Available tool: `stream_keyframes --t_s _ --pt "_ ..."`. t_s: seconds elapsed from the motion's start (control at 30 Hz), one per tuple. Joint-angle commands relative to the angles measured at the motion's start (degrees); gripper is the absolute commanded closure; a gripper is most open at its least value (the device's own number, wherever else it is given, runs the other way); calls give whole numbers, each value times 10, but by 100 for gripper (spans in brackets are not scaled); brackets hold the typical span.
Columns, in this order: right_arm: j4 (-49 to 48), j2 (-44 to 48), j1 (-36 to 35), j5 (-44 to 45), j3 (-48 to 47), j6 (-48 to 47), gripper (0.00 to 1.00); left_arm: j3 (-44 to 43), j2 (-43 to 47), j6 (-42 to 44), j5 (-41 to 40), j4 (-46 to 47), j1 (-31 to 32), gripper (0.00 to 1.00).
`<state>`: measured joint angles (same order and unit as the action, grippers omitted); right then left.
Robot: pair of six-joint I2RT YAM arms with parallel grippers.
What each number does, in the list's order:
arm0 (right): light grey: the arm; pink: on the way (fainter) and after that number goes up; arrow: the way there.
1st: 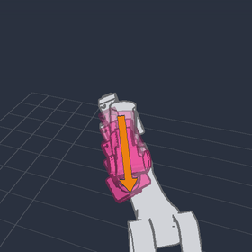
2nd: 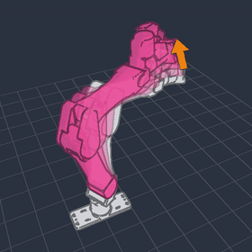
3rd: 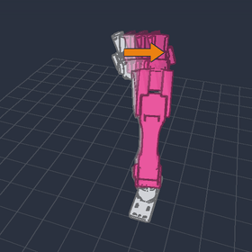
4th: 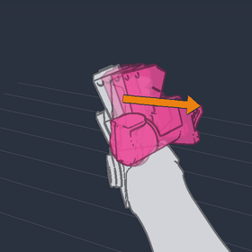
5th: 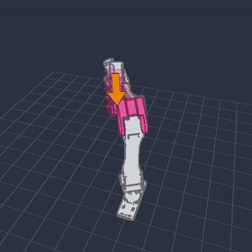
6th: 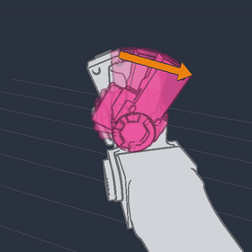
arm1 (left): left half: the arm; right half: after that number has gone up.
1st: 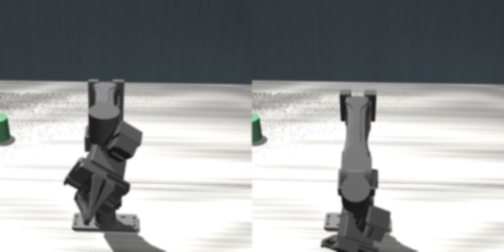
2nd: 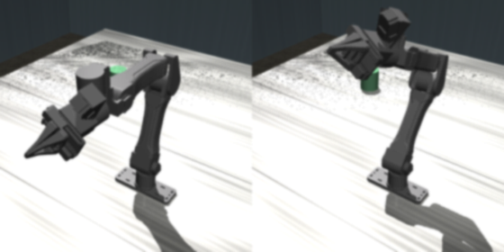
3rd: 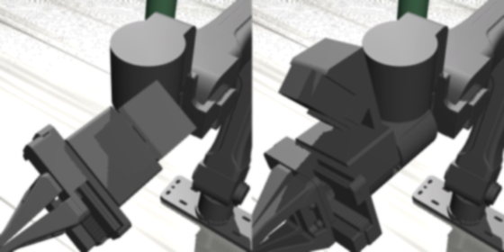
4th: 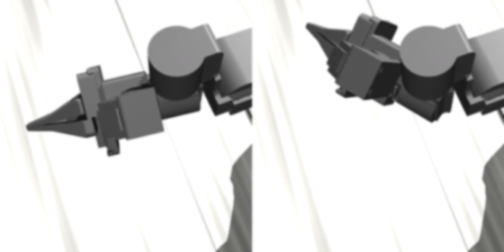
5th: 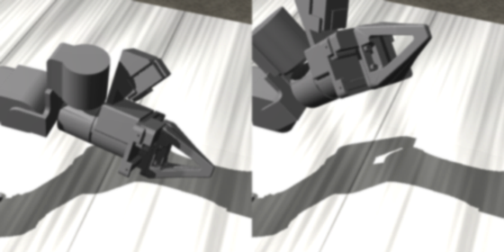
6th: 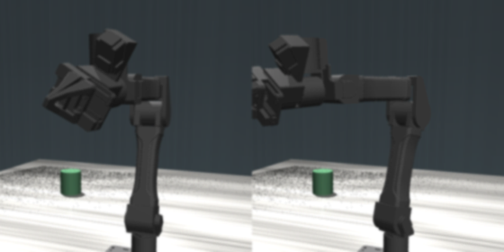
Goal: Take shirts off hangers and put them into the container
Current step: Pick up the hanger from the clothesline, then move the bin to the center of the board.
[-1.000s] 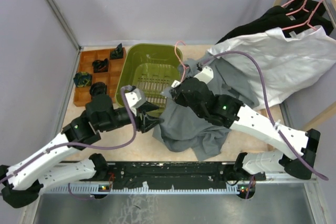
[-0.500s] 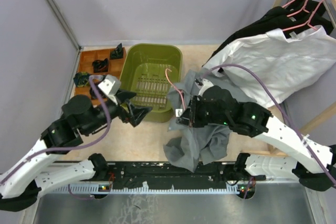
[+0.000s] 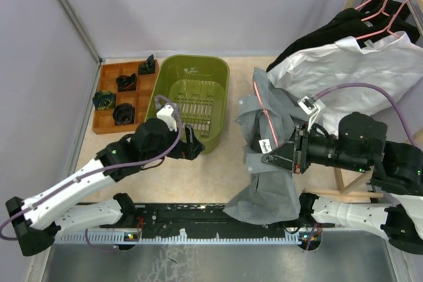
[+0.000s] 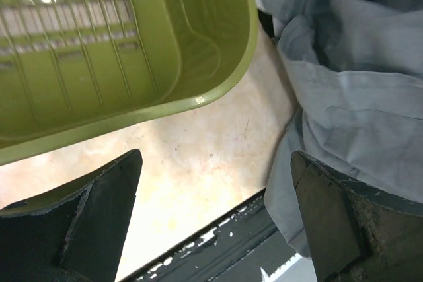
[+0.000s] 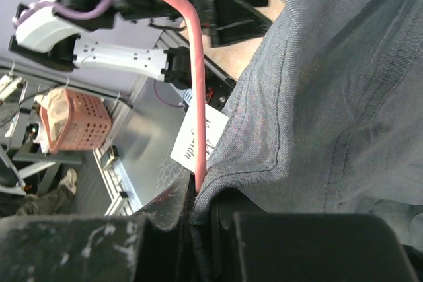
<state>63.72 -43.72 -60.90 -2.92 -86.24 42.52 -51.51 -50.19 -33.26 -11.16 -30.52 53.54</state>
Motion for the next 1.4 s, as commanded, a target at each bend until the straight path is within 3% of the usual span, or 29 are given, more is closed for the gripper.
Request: stream_keyframes --t_s 0.0,0.13,0.17,0.23,0.33,0.6,0.7,0.9,1.13,1.23,1.37 --pt "5 -9 -3 -51 -77 -71 100 16 -44 -65 60 43 -17 1" --pt "6 -3 -3 -85 -107 -89 100 48 -84 -71 167 110 -88 2" --pt "7 -2 -3 -87 -114 -91 100 46 -96 -78 187 110 -106 7" --pt "7 2 -3 -83 -125 -90 100 39 -107 -77 180 111 -121 7" --pt "-11 10 -3 -107 -112 -94 100 43 -121 -53 181 196 -145 3" --pt "-20 7 -3 -217 -98 -119 100 -81 -296 18 336 266 -161 4" --pt "-24 2 -3 -252 -107 -140 100 -101 -309 12 329 263 -167 7" --pt "6 -11 -3 -250 -105 -160 100 -76 -182 31 179 197 -174 7" --pt "-51 -40 -3 -252 -21 -186 100 13 72 -7 1 92 -174 8" --pt "-94 -66 -3 -248 14 -189 100 39 163 43 39 158 -174 13" --pt "-163 -119 -2 -253 51 -185 100 48 216 135 227 277 -174 16"
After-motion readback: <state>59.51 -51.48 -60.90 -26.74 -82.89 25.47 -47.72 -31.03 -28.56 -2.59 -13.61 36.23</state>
